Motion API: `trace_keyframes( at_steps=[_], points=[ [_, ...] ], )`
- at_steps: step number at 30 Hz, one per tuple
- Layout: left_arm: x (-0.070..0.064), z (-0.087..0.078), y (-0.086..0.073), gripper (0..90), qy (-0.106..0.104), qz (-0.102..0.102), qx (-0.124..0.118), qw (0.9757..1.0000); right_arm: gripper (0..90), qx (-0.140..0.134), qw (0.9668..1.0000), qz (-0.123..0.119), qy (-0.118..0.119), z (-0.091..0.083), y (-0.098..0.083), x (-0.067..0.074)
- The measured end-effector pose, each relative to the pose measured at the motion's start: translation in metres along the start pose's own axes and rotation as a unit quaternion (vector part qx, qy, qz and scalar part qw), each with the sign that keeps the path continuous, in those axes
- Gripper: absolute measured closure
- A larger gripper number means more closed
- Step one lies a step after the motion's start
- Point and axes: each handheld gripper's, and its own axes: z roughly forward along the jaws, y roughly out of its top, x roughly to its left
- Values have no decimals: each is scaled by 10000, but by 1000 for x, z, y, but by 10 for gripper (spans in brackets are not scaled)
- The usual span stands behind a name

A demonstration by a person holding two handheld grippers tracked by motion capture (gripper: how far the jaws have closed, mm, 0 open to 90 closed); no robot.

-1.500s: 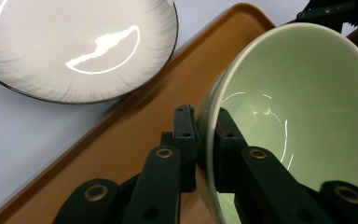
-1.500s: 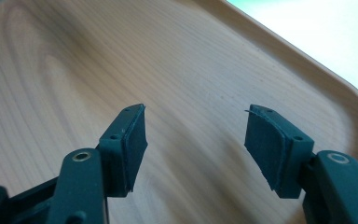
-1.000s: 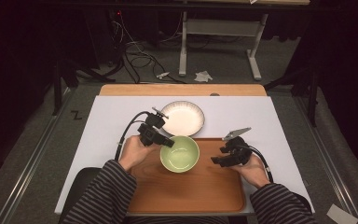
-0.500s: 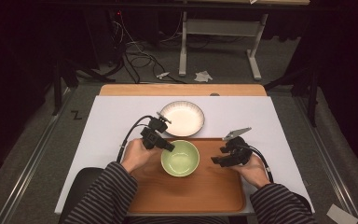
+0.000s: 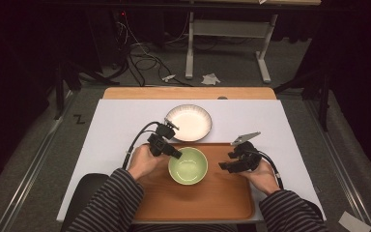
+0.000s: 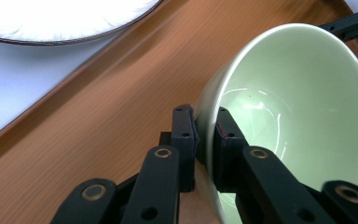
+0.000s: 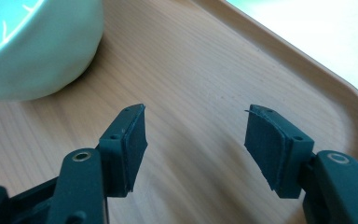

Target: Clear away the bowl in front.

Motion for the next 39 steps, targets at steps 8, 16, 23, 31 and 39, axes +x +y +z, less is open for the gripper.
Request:
trace_keyframes(
  at_steps=[8, 16, 23, 31, 39],
  points=[
    [3, 1, 0, 823, 1, -71, -30, 10000, 400, 14, 10000, 0, -2, 0, 0, 0],
    [4, 3, -1, 826, 52, -67, -72, 9999, 400, 12, 10000, -10, 23, 1, 0, 0],
    [6, 2, -2, 826, -8, -102, -110, 9999, 400, 14, 10000, -18, 19, 1, 0, 1],
    [5, 5, -3, 771, -43, -164, -203, 9997, 400, 35, 10000, 22, 29, 1, 0, 1],
    [4, 7, -5, 627, -5, -185, -236, 9996, 400, 36, 10000, -51, 17, 1, 0, 0]
  ],
)
